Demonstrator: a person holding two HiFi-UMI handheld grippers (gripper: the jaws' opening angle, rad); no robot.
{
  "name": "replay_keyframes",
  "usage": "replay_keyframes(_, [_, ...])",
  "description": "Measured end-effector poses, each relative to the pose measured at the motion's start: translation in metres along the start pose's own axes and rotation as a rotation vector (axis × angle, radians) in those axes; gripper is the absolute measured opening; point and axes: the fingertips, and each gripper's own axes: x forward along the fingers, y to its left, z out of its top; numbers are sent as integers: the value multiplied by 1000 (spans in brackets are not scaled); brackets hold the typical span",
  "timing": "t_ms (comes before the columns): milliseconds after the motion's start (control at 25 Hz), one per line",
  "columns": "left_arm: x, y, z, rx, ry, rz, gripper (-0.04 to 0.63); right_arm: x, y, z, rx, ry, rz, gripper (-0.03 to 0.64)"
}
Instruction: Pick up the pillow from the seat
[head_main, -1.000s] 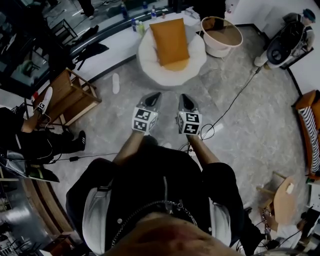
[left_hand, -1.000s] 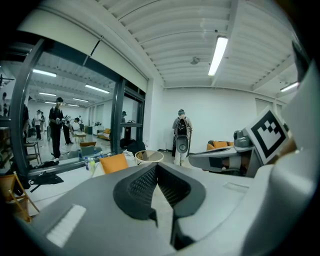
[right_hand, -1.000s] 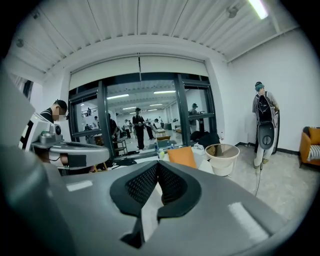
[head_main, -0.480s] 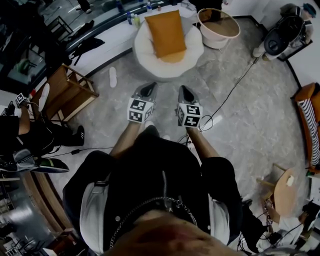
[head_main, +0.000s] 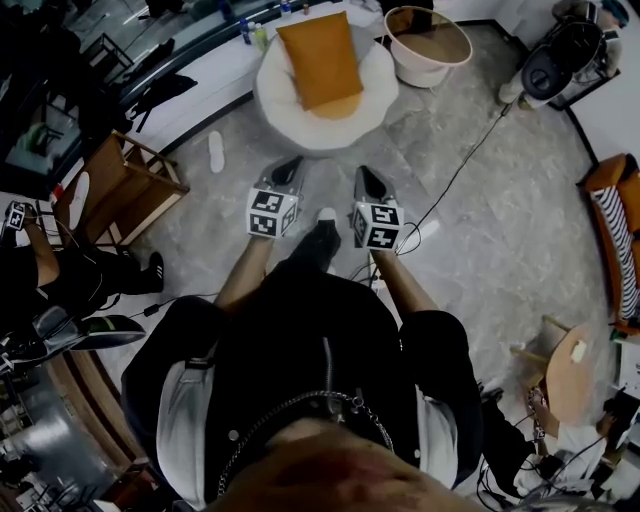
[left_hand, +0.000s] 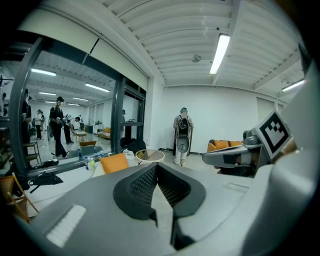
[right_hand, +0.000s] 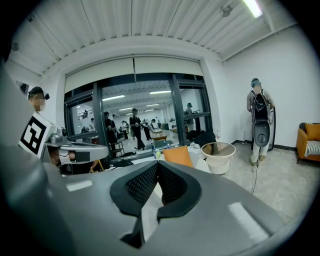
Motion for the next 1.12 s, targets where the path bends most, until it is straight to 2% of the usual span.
replay_keyframes(320, [55, 11, 0, -13, 21, -23, 9, 41, -32, 7, 23, 8, -8, 2])
replay_keyframes(520, [104, 20, 10, -40, 25, -25, 9, 70, -62, 27, -26, 42, 0, 2])
replay_keyframes(840, [176, 51, 19, -54, 57, -15, 9, 134, -116, 63, -38, 43, -9, 2])
replay_keyframes(1120, [220, 77, 30, -51, 79, 2, 9, 179, -142, 89, -27, 43, -1, 2])
